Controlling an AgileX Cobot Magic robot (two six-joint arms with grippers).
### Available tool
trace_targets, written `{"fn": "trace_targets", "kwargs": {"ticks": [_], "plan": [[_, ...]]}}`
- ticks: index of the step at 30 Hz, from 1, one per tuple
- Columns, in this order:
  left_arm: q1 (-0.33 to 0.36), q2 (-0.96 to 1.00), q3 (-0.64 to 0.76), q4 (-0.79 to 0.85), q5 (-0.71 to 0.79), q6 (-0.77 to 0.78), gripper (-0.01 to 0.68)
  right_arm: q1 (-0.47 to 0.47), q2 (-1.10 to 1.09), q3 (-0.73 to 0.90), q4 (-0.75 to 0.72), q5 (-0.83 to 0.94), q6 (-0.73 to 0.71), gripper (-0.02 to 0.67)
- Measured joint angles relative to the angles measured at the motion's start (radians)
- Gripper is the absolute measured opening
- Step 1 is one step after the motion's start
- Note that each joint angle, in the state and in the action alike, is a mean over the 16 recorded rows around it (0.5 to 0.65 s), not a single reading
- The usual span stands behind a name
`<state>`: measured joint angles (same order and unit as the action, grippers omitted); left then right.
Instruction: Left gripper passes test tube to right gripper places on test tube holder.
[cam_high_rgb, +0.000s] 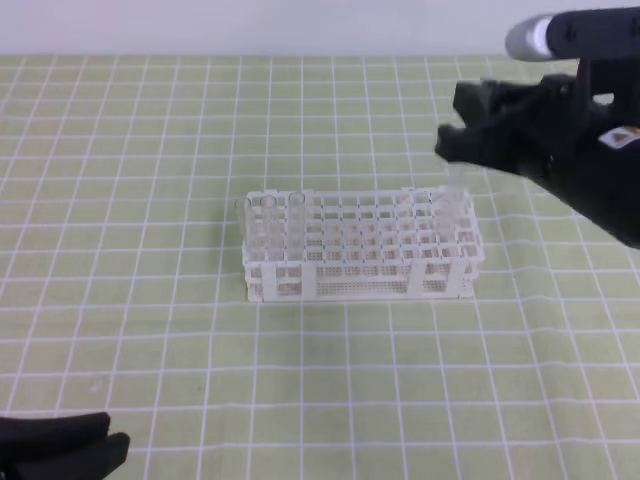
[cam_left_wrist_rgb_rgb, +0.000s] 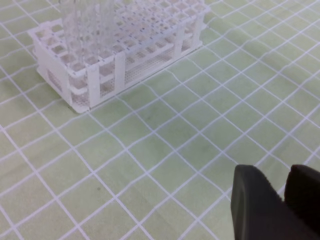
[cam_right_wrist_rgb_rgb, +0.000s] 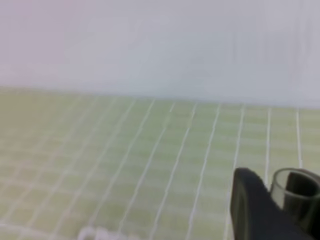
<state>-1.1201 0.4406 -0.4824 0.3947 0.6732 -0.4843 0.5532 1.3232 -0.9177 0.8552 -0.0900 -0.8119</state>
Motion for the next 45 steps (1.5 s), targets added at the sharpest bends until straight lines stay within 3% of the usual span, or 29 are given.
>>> {"fn": "trace_targets", "kwargs": {"ticks": [7, 13, 32, 45], "plan": [[-0.001, -0.002, 0.000, 0.002, 0.004, 0.000, 0.013, 0.078, 0.099, -0.010, -0.543, -0.279, 0.598, 0.010], [-0.001, -0.002, 0.000, 0.009, 0.006, 0.000, 0.013, 0.101, 0.174, -0.011, -0.823, -0.393, 0.828, 0.010], [0.000, -0.001, 0.000, 0.024, 0.009, 0.000, 0.013, 0.113, 0.335, -0.036, -1.096, -0.512, 0.937, 0.010], [0.000, -0.001, 0.000, 0.052, 0.030, 0.000, 0.013, 0.123, 0.427, -0.098, -1.139, -0.523, 0.941, 0.010]]}}
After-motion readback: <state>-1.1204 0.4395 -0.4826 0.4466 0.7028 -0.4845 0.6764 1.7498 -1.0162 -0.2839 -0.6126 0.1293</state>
